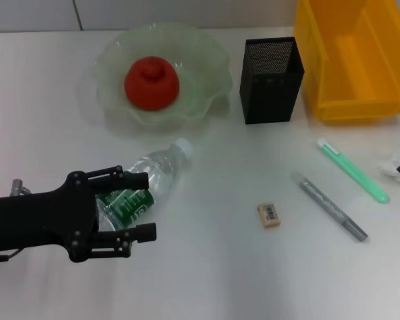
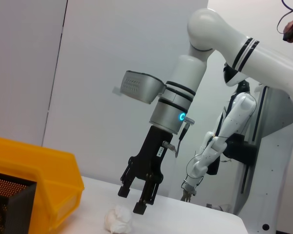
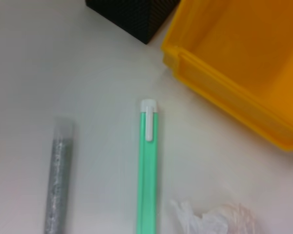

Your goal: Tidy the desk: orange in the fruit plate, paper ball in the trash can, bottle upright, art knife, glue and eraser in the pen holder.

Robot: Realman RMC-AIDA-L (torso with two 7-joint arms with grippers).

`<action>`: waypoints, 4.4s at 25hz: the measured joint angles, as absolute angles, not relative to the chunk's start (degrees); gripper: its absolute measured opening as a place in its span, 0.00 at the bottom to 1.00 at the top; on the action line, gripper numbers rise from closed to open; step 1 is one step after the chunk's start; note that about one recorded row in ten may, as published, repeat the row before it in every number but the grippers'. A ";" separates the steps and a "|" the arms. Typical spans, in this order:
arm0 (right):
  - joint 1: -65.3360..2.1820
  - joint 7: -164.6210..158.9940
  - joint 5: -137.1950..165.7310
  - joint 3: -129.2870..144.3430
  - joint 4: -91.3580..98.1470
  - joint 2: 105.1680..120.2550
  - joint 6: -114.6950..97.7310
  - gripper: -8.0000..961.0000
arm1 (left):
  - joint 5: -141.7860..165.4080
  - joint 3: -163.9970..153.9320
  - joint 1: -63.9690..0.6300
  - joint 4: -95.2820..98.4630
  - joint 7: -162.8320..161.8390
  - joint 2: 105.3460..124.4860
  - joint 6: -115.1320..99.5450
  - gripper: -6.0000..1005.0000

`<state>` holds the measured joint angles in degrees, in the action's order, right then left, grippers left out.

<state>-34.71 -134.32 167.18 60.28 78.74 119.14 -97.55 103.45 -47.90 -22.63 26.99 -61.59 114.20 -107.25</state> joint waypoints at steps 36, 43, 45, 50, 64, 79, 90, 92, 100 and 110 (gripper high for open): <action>-37.54 -140.01 164.32 57.92 89.16 118.97 -87.03 0.60 | 103.44 -47.90 -22.68 27.25 -62.34 114.35 -107.05 0.80; -41.47 -139.67 159.65 57.92 73.55 118.41 -71.78 0.67 | 103.38 -47.90 -22.68 27.20 -62.30 114.46 -107.05 0.80; -42.04 -139.27 159.46 57.92 71.59 118.26 -70.14 0.69 | 103.18 -47.90 -22.68 27.24 -62.41 114.51 -107.04 0.80; -40.96 -137.30 157.31 57.60 72.14 118.45 -67.91 0.75 | 103.06 -47.68 -22.98 27.33 -62.65 114.36 -107.04 0.80; -20.42 -96.88 105.48 42.23 61.03 117.44 -98.43 0.83 | 109.33 -44.76 -28.33 48.44 -98.49 115.98 -103.39 0.80; -16.13 -66.86 103.29 37.65 26.42 117.34 -96.58 0.83 | 135.93 -67.79 -42.38 67.07 -144.05 118.89 -88.56 0.80; -16.58 -65.86 103.26 37.91 24.91 117.88 -93.20 0.83 | 142.52 -82.28 -42.36 66.37 -154.25 119.08 -81.01 0.80; -16.72 -65.74 103.26 37.92 24.70 117.96 -92.88 0.83 | 142.61 -83.56 -42.22 65.79 -154.63 119.10 -79.53 0.80; -17.43 -65.26 103.37 37.99 23.14 118.13 -91.75 0.83 | 142.47 -85.99 -42.55 61.92 -154.75 119.17 -75.81 0.80; -18.21 -65.22 103.97 38.23 22.44 118.12 -91.63 0.83 | 140.52 -92.14 -43.33 57.68 -154.76 119.17 -68.48 0.80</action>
